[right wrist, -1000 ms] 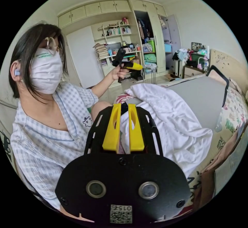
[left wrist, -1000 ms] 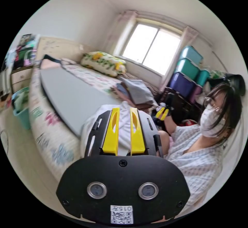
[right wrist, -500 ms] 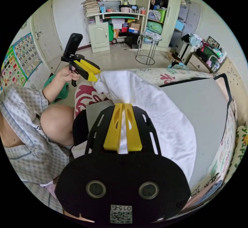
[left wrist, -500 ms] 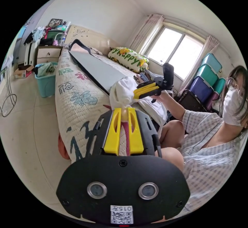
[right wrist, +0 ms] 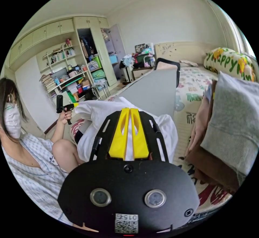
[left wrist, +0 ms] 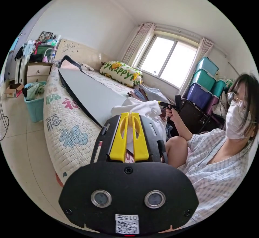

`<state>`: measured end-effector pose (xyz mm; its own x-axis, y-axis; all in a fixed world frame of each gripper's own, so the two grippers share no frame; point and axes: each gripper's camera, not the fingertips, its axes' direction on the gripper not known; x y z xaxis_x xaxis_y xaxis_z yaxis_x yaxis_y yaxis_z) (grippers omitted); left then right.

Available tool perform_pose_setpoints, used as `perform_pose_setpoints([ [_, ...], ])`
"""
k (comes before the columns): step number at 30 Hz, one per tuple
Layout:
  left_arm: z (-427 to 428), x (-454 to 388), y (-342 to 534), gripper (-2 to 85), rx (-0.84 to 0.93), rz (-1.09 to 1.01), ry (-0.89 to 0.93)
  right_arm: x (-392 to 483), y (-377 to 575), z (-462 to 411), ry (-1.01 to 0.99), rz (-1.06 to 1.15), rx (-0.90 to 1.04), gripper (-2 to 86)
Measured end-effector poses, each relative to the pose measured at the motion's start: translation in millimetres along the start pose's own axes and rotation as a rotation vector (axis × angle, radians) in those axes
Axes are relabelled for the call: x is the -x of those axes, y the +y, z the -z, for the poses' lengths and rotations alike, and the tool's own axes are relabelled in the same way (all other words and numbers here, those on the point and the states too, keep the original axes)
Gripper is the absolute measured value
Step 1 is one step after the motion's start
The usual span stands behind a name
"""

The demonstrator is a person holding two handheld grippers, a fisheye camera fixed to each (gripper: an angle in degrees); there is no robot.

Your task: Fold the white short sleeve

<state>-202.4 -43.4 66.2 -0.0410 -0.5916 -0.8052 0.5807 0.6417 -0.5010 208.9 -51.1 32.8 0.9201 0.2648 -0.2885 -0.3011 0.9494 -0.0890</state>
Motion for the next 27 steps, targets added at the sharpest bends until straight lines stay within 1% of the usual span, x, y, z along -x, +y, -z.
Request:
perform_pose_setpoints([
  [2, -8.7, -0.3, 3.9, 2.1, 0.023, 0.012, -0.034, -12.2, 12.4, -7.8, 0.046, -0.057, 0.025, 2.2],
  [4, -0.9, -7.0, 12.8, 3.6, -0.03, -0.008, -0.049, -14.1, 22.0, 3.0, 0.079, -0.058, -0.025, 3.4],
  [6, 10.9, -20.4, 27.7, 4.6, -0.054, -0.037, -0.091, -0.6, 27.4, 26.8, 0.063, 0.025, -0.113, 4.3],
  [7, 11.8, -24.9, 30.9, 4.7, -0.045, -0.051, -0.101, 6.3, 27.5, 30.6, 0.054, 0.063, -0.125, 4.4],
  [8, 10.1, -35.1, 36.7, 4.7, -0.014, -0.086, -0.121, 23.3, 26.5, 32.7, 0.036, 0.147, -0.123, 4.7],
  [10, 0.7, -51.6, 44.8, 5.6, 0.039, -0.142, -0.159, 55.4, 23.7, 22.0, 0.013, 0.293, -0.075, 5.4],
  [12, -13.9, -69.2, 54.5, 8.6, 0.066, -0.201, -0.199, 99.9, 22.8, -10.9, -0.049, 0.486, 0.029, 6.3],
  [15, -20.5, -80.9, 61.5, 9.0, 0.08, -0.263, -0.149, 131.5, 21.9, -53.0, -0.108, 0.603, 0.159, 7.1],
  [19, -20.7, -90.4, 71.9, 8.8, 0.085, -0.303, -0.108, 130.0, 17.9, -92.1, -0.083, 0.584, 0.268, 8.1],
  [21, -19.2, -103.2, 82.0, 8.7, 0.075, -0.343, -0.17, 124.5, 17.4, -108.5, -0.08, 0.56, 0.324, 9.2],
  [23, -20.5, -113.8, 88.7, 8.8, 0.071, -0.386, -0.23, 123.3, 18.9, -113.9, -0.048, 0.561, 0.326, 9.4],
  [24, -28.7, -122.0, 93.0, 8.8, 0.121, -0.437, -0.226, 123.3, 19.5, -116.4, -0.034, 0.561, 0.328, 9.3],
  [27, -57.3, -129.2, 102.5, 8.7, 0.233, -0.496, -0.194, 122.3, 21.0, -121.0, -0.018, 0.556, 0.334, 8.9],
])
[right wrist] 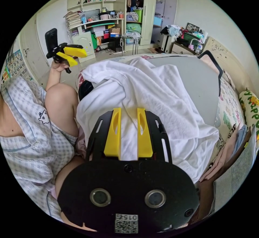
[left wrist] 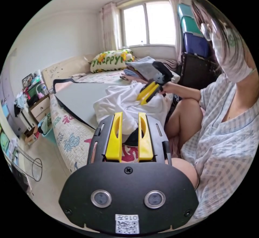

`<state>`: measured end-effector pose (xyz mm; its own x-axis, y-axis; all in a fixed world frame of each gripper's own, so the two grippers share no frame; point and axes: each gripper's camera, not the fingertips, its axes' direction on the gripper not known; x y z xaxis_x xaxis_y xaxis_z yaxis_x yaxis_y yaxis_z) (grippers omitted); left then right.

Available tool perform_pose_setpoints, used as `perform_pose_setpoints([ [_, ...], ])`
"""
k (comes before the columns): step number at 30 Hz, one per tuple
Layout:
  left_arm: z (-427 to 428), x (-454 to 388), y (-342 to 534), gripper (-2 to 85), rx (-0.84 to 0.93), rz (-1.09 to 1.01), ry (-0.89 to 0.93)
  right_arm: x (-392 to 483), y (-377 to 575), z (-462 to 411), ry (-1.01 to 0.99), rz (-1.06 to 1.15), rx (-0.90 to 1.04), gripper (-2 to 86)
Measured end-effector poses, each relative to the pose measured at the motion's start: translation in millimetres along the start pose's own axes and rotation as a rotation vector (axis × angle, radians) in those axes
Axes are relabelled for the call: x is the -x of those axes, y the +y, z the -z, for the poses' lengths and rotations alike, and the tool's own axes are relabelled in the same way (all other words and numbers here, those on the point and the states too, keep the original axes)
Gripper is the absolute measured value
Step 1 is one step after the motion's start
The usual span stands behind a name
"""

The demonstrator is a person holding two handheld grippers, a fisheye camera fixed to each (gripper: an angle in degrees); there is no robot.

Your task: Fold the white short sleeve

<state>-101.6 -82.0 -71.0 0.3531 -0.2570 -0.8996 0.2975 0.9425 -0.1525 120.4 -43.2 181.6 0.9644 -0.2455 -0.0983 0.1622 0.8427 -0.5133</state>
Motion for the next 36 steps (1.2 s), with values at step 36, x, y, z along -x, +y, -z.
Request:
perform_pose_setpoints([
  [36, 1.5, 3.7, 48.3, -0.2, -0.012, 0.249, -0.254, -44.9, 151.3, 96.7, -0.146, -0.351, -0.392, 0.6],
])
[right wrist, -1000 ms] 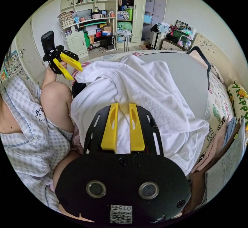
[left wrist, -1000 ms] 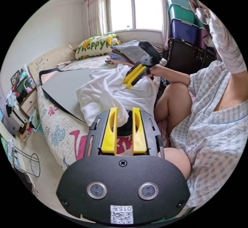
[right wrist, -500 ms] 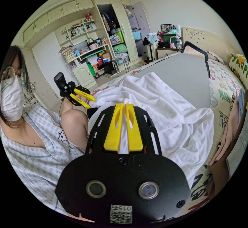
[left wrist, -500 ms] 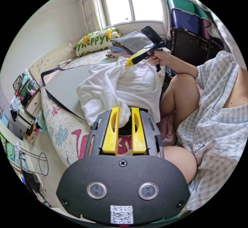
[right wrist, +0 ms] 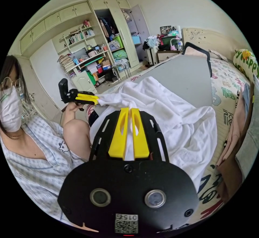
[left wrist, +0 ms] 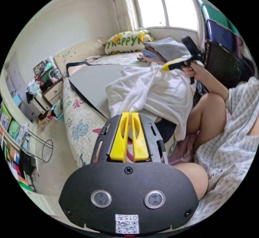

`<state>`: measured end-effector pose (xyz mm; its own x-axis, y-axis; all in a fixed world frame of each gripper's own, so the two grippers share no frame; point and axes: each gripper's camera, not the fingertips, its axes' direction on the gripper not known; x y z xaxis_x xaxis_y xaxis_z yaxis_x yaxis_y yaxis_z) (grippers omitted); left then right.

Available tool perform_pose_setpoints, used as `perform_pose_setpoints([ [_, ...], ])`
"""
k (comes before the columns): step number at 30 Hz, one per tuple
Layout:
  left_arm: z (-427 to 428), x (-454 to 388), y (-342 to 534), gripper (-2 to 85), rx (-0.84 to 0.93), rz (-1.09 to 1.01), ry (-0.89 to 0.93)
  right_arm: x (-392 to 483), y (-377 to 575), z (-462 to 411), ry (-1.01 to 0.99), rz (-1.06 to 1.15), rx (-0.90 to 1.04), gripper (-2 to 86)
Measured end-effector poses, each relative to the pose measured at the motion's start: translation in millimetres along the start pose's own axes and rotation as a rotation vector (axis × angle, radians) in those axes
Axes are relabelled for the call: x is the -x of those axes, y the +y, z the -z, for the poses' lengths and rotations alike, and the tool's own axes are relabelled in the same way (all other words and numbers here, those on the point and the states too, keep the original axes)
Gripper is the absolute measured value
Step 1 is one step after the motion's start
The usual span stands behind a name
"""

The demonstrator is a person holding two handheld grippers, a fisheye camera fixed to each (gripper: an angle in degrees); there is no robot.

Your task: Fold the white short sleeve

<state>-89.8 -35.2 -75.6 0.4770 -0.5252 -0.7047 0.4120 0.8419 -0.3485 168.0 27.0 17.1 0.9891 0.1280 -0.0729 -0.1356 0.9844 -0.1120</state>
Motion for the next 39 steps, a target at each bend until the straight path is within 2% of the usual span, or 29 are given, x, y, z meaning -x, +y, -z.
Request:
perform_pose_setpoints([
  [1, 9.2, 5.3, -2.3, -0.3, -0.054, 0.038, -0.005, 1.3, -1.0, 8.2, 0.0, -0.006, -0.036, 0.6],
  [6, 100.7, 38.9, -24.3, -0.6, -0.573, 0.347, 0.092, 39.5, -13.3, 93.3, 0.03, -0.03, -0.387, 0.5],
  [9, 152.2, 21.8, -41.6, -0.7, -0.814, 0.425, 0.076, 91.2, -17.1, 144.8, 0.064, -0.002, -0.608, 0.4],
  [12, 208.5, -10.2, -50.9, -0.8, -1.065, 0.451, 0.098, 148.7, -10.0, 199.3, 0.103, 0.029, -0.858, 0.4],
  [15, 261.5, -43.2, -56.2, -0.8, -1.264, 0.459, 0.146, 196.1, 5.0, 252.7, 0.045, 0.049, -1.088, 0.4],
  [19, 321.0, -81.1, -59.8, -0.8, -1.454, 0.392, 0.182, 250.2, 25.5, 310.0, 0.021, 0.121, -1.304, 0.4],
  [22, 370.2, -126.1, -60.1, -0.8, -1.576, 0.205, -0.049, 300.5, 42.9, 346.8, 0.184, 0.282, -1.439, 0.3],
  [24, 393.5, -162.6, -55.4, -0.8, -1.663, 0.067, -0.346, 335.2, 54.5, 362.1, 0.377, 0.458, -1.489, 0.2],
  [27, 404.0, -173.1, -61.0, -0.8, -1.691, -0.059, -0.498, 353.6, 60.1, 367.7, 0.549, 0.611, -1.498, 0.1],
  [30, 399.1, -149.6, -81.4, -0.8, -1.646, -0.09, -0.475, 344.9, 52.2, 367.1, 0.619, 0.673, -1.476, 0.0],
  [34, 365.9, -122.0, -114.2, -0.8, -1.579, -0.099, -0.543, 311.9, 23.6, 352.9, 0.655, 0.674, -1.428, 0.0],
  [39, 262.7, -68.3, -185.2, -0.7, -1.417, -0.146, -0.636, 216.6, -49.1, 303.1, 0.797, 0.576, -1.36, 0.0],
])
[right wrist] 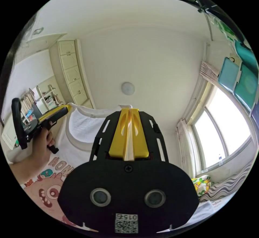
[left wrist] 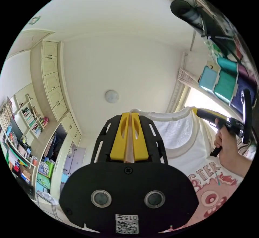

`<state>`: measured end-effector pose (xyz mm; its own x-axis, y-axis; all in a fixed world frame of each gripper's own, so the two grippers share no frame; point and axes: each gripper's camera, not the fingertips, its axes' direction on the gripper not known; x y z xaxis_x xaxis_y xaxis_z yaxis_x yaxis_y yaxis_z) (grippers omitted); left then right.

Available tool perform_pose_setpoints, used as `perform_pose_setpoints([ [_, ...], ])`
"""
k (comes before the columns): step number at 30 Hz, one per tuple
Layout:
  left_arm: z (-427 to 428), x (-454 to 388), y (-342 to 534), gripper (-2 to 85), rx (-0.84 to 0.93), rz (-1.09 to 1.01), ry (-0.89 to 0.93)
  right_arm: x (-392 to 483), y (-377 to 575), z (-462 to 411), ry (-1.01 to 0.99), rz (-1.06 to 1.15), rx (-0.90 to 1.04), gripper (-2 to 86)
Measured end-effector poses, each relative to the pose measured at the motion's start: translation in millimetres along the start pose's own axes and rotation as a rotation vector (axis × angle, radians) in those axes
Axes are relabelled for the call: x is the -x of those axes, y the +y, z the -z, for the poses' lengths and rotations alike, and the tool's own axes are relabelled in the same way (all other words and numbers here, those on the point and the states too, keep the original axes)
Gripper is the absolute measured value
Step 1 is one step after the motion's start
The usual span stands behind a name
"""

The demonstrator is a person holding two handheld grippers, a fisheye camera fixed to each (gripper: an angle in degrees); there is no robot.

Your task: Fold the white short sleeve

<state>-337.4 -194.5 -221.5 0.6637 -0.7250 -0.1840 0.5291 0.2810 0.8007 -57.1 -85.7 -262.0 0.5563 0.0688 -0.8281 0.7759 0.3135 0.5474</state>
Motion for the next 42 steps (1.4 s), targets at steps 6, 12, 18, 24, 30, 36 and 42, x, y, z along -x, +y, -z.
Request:
perform_pose_setpoints([
  [6, -143.8, -16.5, 200.0, -0.3, 0.395, -0.029, 0.05, -19.8, 185.5, -156.6, 0.021, 0.008, 0.393, 0.5],
  [12, -228.6, -18.0, 484.8, 3.3, 1.219, 0.056, 0.236, -42.1, 475.5, -280.0, -0.18, -0.234, 1.269, 4.8],
  [18, -216.3, 88.9, 561.1, 10.8, 1.252, 0.698, 0.568, -114.9, 570.3, -263.5, -0.333, -0.579, 1.356, 8.1],
  [24, -166.0, 72.5, 487.8, 10.8, 1.493, 0.395, 0.986, -90.7, 546.8, -236.0, -0.744, -0.323, 1.658, 9.8],
  [30, -135.0, 29.8, 467.8, 11.2, 1.719, 0.025, 0.921, -20.8, 560.5, -188.3, -1.014, -0.154, 1.88, 13.6],
  [36, -159.2, 71.0, 461.5, 8.5, 1.713, 0.146, 0.747, -27.0, 583.7, -220.2, -0.929, -0.214, 1.906, 8.7],
  [42, -168.7, 96.9, 487.5, 8.1, 1.794, 0.242, 0.752, -18.6, 589.5, -240.9, -0.888, -0.133, 1.888, 0.0],
])
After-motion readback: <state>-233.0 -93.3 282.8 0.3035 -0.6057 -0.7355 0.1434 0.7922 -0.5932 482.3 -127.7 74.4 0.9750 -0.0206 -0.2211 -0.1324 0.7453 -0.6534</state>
